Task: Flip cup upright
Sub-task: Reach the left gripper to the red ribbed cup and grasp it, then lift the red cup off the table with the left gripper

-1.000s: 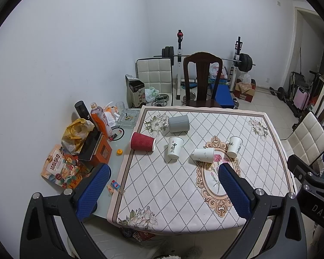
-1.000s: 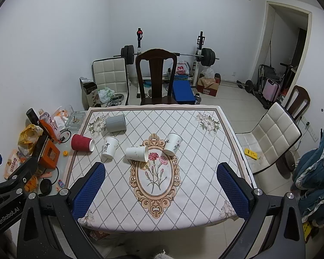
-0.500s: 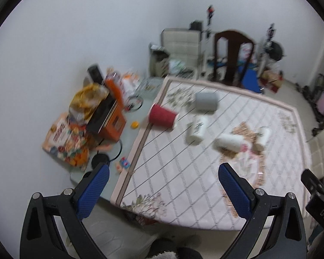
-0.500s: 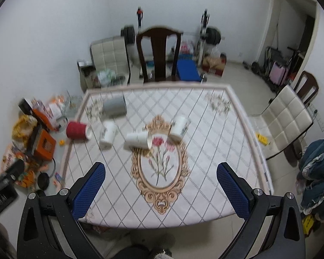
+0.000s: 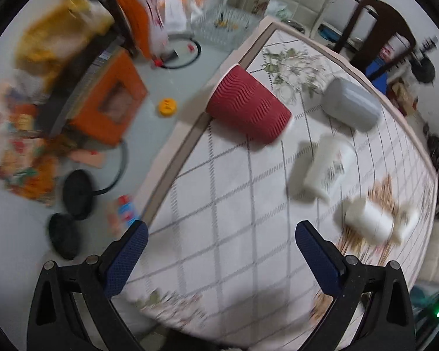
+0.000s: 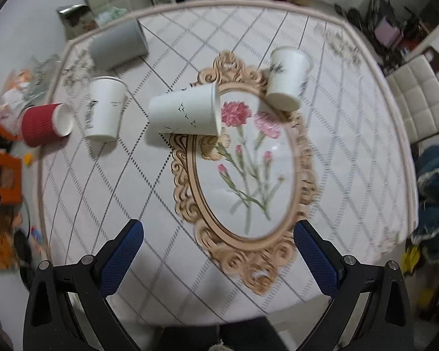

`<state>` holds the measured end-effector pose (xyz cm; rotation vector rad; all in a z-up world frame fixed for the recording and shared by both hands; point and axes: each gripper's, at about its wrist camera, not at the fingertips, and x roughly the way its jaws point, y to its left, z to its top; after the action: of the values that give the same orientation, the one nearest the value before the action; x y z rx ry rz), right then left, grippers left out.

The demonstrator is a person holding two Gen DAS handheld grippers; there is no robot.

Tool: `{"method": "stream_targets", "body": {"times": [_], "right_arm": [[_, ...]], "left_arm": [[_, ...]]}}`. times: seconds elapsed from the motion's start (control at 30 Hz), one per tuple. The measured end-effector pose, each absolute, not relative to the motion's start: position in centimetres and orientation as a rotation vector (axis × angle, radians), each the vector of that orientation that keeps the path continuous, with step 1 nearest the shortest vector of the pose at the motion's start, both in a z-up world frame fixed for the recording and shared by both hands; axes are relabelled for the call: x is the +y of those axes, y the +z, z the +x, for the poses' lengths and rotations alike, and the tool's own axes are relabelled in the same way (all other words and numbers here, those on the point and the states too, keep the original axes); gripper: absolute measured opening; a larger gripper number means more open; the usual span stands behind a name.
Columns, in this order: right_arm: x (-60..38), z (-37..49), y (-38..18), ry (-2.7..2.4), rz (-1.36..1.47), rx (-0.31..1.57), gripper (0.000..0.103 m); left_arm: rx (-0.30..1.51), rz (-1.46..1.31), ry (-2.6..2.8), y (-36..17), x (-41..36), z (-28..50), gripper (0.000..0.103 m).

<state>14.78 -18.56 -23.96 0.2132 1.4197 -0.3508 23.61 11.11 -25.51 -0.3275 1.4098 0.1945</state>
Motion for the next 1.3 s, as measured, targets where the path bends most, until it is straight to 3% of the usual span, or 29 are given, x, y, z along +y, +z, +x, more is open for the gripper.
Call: {"method": "stream_targets", "body": {"times": [0.27, 0.53, 0.6, 0.63, 0.7, 1.07, 1.3], "right_arm": [[-17.9, 20.1, -28.2, -0.456, 0.262, 1.464, 0.103], [-19.2, 22.0, -28.9, -0.533, 0.292, 1.457, 0.103], [-19.7, 22.1, -28.9, -0.55, 0.303, 1.46, 0.103], [-20.0, 22.2, -28.9, -0.552, 0.308, 1.462, 0.103], [-20.2, 22.3, -28.9, -0.559, 0.313, 1.464, 0.103], [-20.4, 22.0, -27.9, -0.529, 0.325, 1.451, 0.103], [-21.0, 19.7, -26.6, -0.52, 0.316, 1.421, 0.103]], "left_arm": [[1.46, -0.623, 0.226, -31.9, 13.6, 32.4, 0.102], [1.493, -0.732, 0.238, -35.0, 13.6, 37.3, 0.101], [1.504, -0.728, 0.242, -35.6, 13.6, 37.9, 0.097], [1.51, -0.714, 0.246, -35.8, 13.6, 38.2, 0.089], [1.508, -0.689, 0.237, -35.6, 13.6, 38.2, 0.085], [1.405, 0.005, 0.158, -30.9, 9.8, 36.0, 0.076], [1.37, 0.14, 0.113, -28.6, 7.9, 31.9, 0.073]]}}
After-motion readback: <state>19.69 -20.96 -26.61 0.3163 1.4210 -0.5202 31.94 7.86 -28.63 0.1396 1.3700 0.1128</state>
